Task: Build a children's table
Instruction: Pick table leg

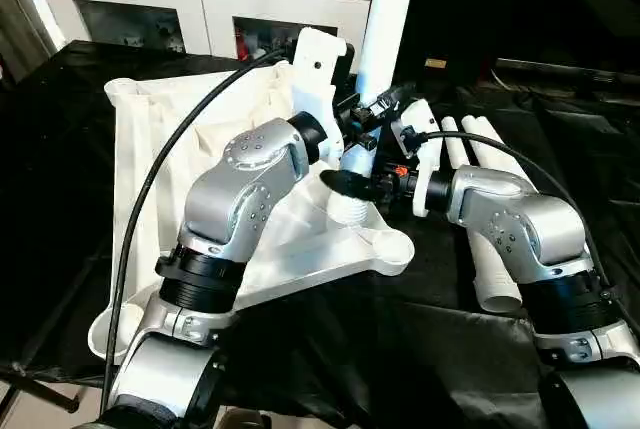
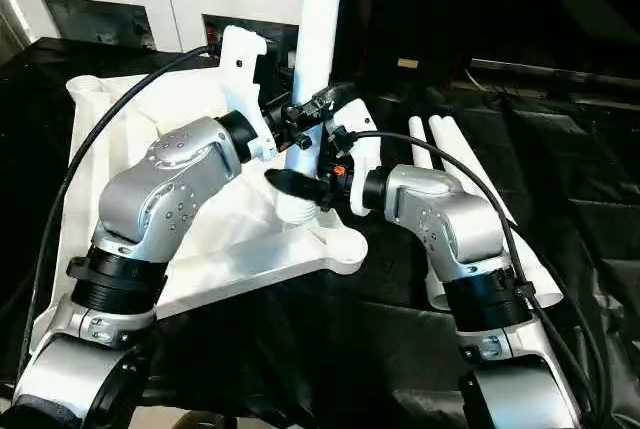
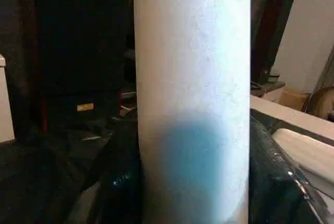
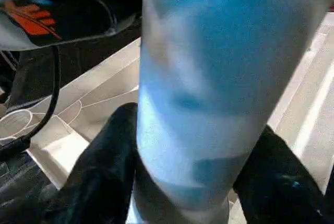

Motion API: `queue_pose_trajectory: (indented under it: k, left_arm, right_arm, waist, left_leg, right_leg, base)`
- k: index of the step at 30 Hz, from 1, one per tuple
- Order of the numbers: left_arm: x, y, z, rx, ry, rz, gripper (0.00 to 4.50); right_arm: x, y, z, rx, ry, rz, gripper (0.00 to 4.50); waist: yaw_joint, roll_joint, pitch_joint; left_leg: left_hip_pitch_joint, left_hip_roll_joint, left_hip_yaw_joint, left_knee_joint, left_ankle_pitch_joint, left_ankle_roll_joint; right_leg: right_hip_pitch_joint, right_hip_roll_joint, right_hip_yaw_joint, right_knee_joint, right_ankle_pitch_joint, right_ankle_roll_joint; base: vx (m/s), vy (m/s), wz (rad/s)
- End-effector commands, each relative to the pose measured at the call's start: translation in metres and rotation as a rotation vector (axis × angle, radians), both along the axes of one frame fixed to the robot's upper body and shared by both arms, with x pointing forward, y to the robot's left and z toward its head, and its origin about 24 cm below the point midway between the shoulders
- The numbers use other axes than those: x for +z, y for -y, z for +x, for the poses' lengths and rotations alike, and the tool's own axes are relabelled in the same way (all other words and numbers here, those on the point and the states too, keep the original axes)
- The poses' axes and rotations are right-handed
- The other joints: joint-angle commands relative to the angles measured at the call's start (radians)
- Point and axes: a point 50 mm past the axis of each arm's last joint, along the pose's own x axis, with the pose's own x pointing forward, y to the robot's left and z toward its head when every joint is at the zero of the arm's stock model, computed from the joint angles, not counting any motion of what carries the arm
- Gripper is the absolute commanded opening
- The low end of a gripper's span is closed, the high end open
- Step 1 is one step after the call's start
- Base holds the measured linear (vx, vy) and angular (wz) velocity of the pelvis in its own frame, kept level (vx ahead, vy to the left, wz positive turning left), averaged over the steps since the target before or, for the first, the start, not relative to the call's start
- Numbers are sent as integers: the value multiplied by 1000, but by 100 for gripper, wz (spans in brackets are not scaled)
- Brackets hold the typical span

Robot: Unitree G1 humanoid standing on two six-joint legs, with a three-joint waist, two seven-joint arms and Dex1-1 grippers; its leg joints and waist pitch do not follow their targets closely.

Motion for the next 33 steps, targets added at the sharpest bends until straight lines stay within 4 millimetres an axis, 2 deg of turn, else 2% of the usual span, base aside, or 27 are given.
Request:
queue_pose_trajectory:
  k: [1,5,6,8,9,14,15,16,18,20,22,25,26,28,33]
  left_arm:
    - [4,2,-1,-12,20,8,190]
    - [3,2,-1,-14,20,15,190]
    - [3,1,-1,-15,21,17,190]
    - [3,1,-1,-16,20,17,190]
    - [3,1,-1,-17,21,19,190]
    - [3,1,-1,-10,30,32,190]
    - [2,1,0,-6,21,37,246]
    - [1,2,0,-18,11,38,260]
    - [1,4,-2,-45,2,35,260]
    - [4,5,-3,-26,33,20,281]
    - [6,5,-3,-31,42,4,302]
    - [25,3,-1,21,89,-159,305]
    - [25,3,-1,21,89,-159,305]
    - [36,-4,4,75,92,-270,305]
    - [53,-21,7,162,137,-420,305]
  right_arm:
    - [6,-1,3,-5,32,-7,230]
    - [6,-1,3,-4,34,-6,201]
    - [6,-1,3,-5,35,-7,197]
    - [5,-1,4,-6,35,-8,195]
    - [5,-1,4,-7,36,-10,194]
    - [4,-1,3,-8,38,-10,193]
    - [3,-2,3,-10,40,-14,193]
    - [3,-2,2,-11,41,-17,193]
    - [2,-2,2,-13,41,-15,193]
    - [1,-4,1,-14,42,-12,193]
    - [0,-4,1,-16,41,-10,193]
    - [-1,-5,1,-36,44,3,191]
    - [-1,-5,1,-36,44,3,191]
    - [-2,-5,2,-57,45,18,191]
    - [-3,-2,6,-157,44,66,191]
  waist:
    - [-1,-8,-81]
    - [-1,-5,-82]
    - [-1,-6,-82]
    - [0,-6,-81]
    - [0,-1,-81]
    - [-2,-2,-81]
    - [-1,1,-82]
    - [-2,-1,-82]
    - [-2,0,-82]
    - [-2,4,-82]
    - [-2,2,-82]
    - [-1,4,-81]
    - [-1,3,-82]
    - [-1,4,-82]
    - [-3,2,-80]
  left_leg:
    - [19,43,-11,-66,-153,-10]
    - [20,43,-12,-66,-152,-10]
    - [19,43,-12,-66,-152,-10]
    - [19,43,-12,-67,-155,-11]
    - [20,43,-13,-67,-159,-14]
    - [20,44,-13,-68,-168,-20]
    - [21,43,-13,-68,-167,-21]
    - [21,43,-13,-67,-167,-21]
    - [21,43,-13,-68,-170,-22]
    - [21,43,-14,-68,-174,-23]
    - [20,43,-14,-68,-173,-23]
    - [20,44,-14,-68,-185,-25]
    - [20,43,-14,-68,-188,-25]
    - [20,43,-15,-68,-193,-26]
    - [19,43,-16,-69,-198,-24]
  right_leg:
    - [51,-64,37,-69,-134,-190]
    - [51,-63,36,-66,-117,-197]
    - [52,-63,36,-67,-115,-197]
    - [52,-64,36,-68,-120,-197]
    - [51,-64,36,-68,-126,-196]
    - [51,-63,36,-69,-126,-191]
    - [51,-63,36,-68,-122,-192]
    - [51,-63,36,-68,-117,-194]
    - [52,-62,36,-67,-116,-195]
    - [51,-63,36,-67,-115,-198]
    - [53,-62,36,-67,-109,-199]
    - [54,-64,36,-69,-100,-214]
    - [55,-64,36,-69,-101,-214]
    - [55,-64,36,-70,-107,-209]
    - [54,-64,36,-71,-118,-206]
  base:
    - [0,0,0]
    - [0,0,0]
    - [0,0,0]
    - [0,0,0]
    - [0,0,0]
    - [0,0,0]
    - [0,0,0]
    - [0,0,0]
    - [0,0,0]
    - [0,0,0]
    - [0,0,0]
    - [0,0,0]
    - [0,0,0]
    - [0,0,0]
    - [0,0,0]
